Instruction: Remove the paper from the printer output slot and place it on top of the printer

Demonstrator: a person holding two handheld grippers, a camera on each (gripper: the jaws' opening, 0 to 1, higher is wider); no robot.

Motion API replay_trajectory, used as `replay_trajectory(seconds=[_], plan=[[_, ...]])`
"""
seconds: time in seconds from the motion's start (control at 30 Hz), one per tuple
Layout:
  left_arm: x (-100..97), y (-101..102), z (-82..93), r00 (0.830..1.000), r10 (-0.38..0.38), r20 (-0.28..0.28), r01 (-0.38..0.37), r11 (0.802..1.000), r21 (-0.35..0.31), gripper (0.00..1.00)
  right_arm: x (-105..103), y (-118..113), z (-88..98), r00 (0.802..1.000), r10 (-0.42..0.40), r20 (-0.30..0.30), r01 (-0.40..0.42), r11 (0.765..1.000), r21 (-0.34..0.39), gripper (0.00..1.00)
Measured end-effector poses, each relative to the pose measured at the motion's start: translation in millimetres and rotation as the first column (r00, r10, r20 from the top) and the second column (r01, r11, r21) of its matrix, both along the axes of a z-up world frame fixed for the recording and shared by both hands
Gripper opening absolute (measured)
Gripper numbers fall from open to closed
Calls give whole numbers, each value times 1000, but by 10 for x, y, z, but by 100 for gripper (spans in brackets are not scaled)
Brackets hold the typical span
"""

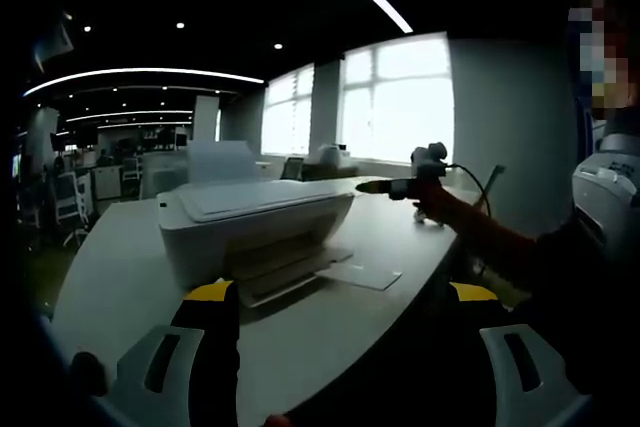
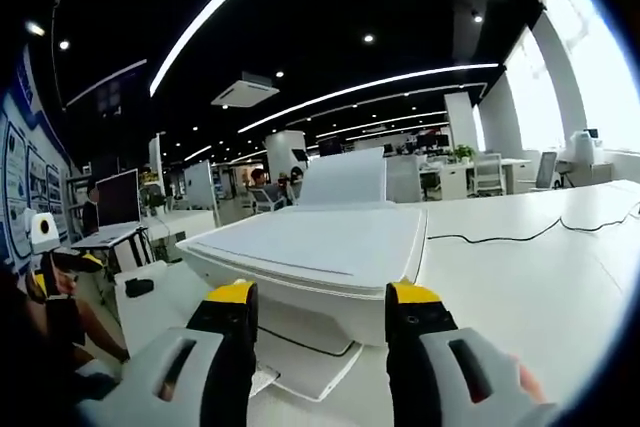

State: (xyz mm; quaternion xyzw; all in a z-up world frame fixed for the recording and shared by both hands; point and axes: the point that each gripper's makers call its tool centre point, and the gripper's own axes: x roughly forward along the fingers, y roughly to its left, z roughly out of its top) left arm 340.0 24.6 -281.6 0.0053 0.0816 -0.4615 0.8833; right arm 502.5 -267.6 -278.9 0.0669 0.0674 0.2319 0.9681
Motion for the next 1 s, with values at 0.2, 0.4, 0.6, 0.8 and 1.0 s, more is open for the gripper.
replay_trajectory(seconds=[0.2,0.4,0.6,0.8,1.0], plan=[[-2,3,-6,1000,0,0,0,1000,1,87,-35,-5,23,1000,2,10,-2,1000,0,47],[2,7,-8,1000,1,-2,-1,1000,1,87,-75,-7,1,1000,2,8,-2,1000,-1,47],[-1,2,-10,1000,-1,-1,1,1000,1,87,-138,21,21,1000,7,17,-7,1000,-5,47],[4,8,-13,1000,3,-2,-3,1000,1,87,-180,41,42,1000,13,24,-12,1000,-8,47],[2,12,-6,1000,0,0,0,1000,2,87,-215,51,44,1000,14,27,-14,1000,-9,47]])
